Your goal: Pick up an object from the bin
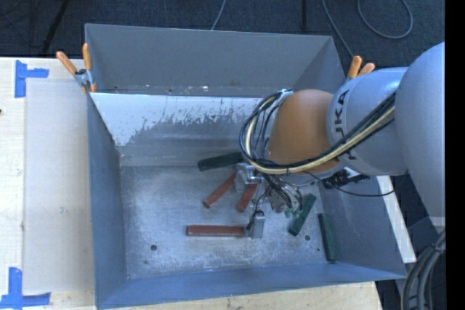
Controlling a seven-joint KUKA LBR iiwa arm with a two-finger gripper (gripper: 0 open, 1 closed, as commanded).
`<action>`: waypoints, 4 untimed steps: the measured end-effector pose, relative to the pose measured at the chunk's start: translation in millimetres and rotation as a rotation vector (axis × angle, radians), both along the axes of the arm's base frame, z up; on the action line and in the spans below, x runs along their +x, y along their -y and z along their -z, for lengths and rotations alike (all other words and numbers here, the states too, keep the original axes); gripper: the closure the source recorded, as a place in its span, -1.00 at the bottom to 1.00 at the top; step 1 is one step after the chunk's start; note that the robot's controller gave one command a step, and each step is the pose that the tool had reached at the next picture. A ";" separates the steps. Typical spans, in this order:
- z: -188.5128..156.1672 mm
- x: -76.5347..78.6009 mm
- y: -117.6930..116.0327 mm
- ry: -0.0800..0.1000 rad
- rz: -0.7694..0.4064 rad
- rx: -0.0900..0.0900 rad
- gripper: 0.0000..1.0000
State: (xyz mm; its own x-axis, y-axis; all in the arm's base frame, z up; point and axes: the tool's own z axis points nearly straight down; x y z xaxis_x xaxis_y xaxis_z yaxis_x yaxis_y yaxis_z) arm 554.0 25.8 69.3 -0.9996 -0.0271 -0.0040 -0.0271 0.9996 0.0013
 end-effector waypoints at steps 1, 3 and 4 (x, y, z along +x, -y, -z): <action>-1.5 13.5 67.1 -0.001 -0.010 -0.003 -1.00; 0.6 -73.8 -1.0 0.001 -0.005 -0.001 -1.00; -0.8 -74.4 -1.1 -0.004 -0.008 -0.001 1.00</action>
Offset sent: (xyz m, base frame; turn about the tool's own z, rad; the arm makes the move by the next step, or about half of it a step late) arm 0.0122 -0.0639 0.0007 -0.0153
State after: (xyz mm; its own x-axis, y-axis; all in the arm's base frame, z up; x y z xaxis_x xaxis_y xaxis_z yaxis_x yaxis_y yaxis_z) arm 479.5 26.9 70.1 -0.9994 -0.0349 -0.0003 -0.0349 0.9994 0.0001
